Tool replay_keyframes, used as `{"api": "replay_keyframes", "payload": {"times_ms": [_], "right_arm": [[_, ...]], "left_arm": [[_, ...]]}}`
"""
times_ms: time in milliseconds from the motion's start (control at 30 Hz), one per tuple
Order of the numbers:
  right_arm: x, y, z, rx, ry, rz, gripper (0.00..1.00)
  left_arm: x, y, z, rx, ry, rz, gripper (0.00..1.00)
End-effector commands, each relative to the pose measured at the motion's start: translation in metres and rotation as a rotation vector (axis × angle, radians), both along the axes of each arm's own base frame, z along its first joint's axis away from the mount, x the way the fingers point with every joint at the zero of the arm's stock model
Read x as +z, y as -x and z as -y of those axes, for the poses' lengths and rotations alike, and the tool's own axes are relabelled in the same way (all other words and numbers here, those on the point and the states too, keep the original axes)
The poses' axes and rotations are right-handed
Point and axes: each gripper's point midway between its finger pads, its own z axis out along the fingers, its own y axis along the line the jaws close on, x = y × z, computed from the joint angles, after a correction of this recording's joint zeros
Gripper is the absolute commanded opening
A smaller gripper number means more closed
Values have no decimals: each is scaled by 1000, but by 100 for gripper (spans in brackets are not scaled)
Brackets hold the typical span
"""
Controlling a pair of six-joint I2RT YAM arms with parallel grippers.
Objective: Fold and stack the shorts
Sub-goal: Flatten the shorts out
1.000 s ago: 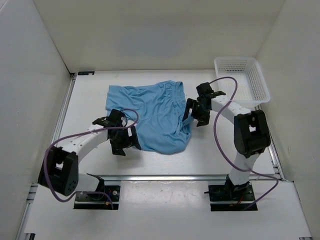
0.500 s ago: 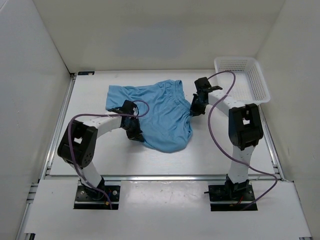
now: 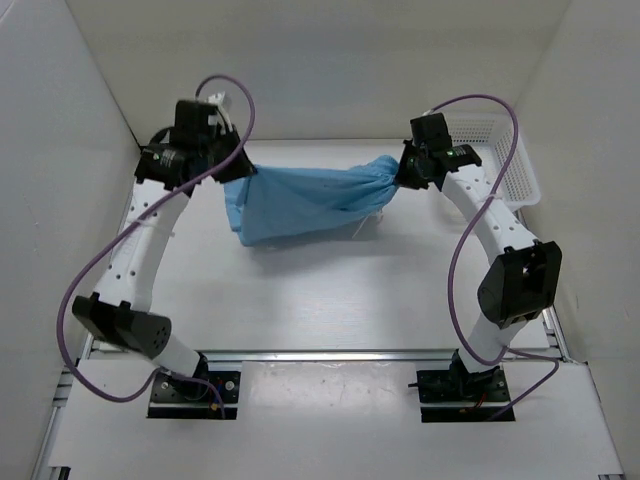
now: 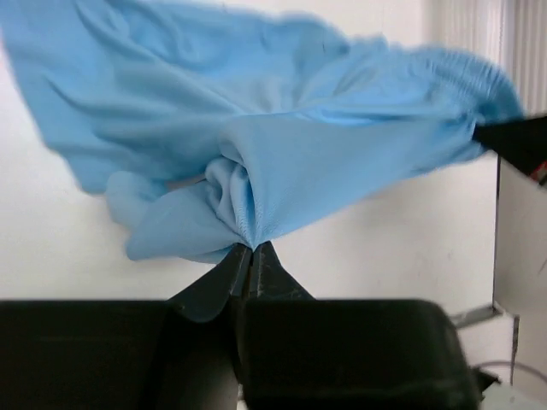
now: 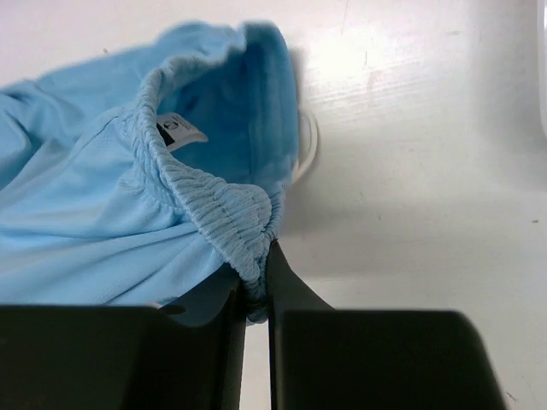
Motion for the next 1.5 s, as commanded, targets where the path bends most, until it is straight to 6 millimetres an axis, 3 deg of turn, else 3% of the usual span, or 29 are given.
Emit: {"api": "replay_keyframes", "payload": {"times_ms": [0, 33, 67, 100, 200, 233, 267, 300, 333, 367, 400, 433, 467, 500, 567, 600, 667, 700, 767, 800, 900, 1000, 1233, 1333, 1367, 1400, 1467], "right_arm": [[3, -14, 7, -17, 46, 17, 0], [-1, -18, 4, -10, 42, 8, 0], [-10, -27, -1, -4, 40, -9, 0], [-17, -28, -3, 3, 40, -32, 0], [-42, -33, -11, 24, 36, -98, 0], [-48, -33, -6, 15, 41, -117, 0], [-52, -33, -8, 14, 29, -130, 0], [-61, -28, -7, 13, 37, -154, 0], [-65, -26, -8, 21, 30, -166, 0], [-59, -27, -9, 21, 25, -148, 0], [-65, -24, -9, 27, 22, -165, 0], [-65, -20, -8, 27, 23, -168, 0], [-60, -20, -8, 27, 20, -158, 0], [-60, -20, -8, 27, 20, -158, 0], [-55, -18, -7, 27, 17, -149, 0], [-58, -16, -7, 27, 20, -158, 0], [-57, -13, -8, 32, 13, -158, 0], [-56, -10, -7, 32, 13, -158, 0], [-59, -9, -8, 38, 7, -163, 0], [-58, -6, -9, 54, 4, -164, 0], [-55, -1, -7, 54, 3, -161, 0], [-50, 2, -6, 62, 5, -150, 0], [-52, 7, -5, 61, 8, -158, 0], [-52, 6, 0, 60, 13, -157, 0], [-52, 6, 0, 60, 13, -157, 0], [-52, 8, 0, 60, 13, -157, 0], [-52, 6, 4, 50, 12, -157, 0]], "left_arm": [[-36, -31, -34, 28, -156, -137, 52], [-40, -43, -42, 58, -170, -153, 80], [-33, -48, -50, 78, -171, -163, 93], [-51, -57, -58, 91, -174, -232, 98], [-49, -55, -57, 110, -156, -232, 100], [-34, -47, -62, 124, -157, -181, 100], [-55, -34, -58, 118, -162, -229, 100], [-59, -26, -59, 128, -153, -233, 84], [-46, -18, -61, 132, -135, -165, 61], [-81, 1, -61, 139, -131, -254, 38], [-92, 10, -62, 146, -128, -273, 19], [-102, 20, -62, 147, -117, -295, 10], [-103, 26, -60, 149, -91, -274, 10], [-131, 41, -54, 131, -62, -349, 10], [-150, 50, -49, 131, -47, -387, 10], [-168, 57, -47, 132, -54, -431, 16], [-189, 50, -47, 145, -49, -481, 31], [-199, 48, -47, 146, -41, -505, 41], [-217, 31, -44, 138, -52, -523, 73], [-223, 25, -47, 143, -78, -530, 80], [-225, -10, -57, 165, -144, -493, 83], [-241, -31, -66, 193, -190, -506, 71], [-272, -49, -78, 245, -249, -559, 48], [-274, -52, -82, 243, -259, -580, 33], [-278, -49, -82, 241, -264, -598, 19], [-274, -51, -82, 242, -263, -594, 10], [-265, -51, -86, 243, -263, -586, 10]]}}
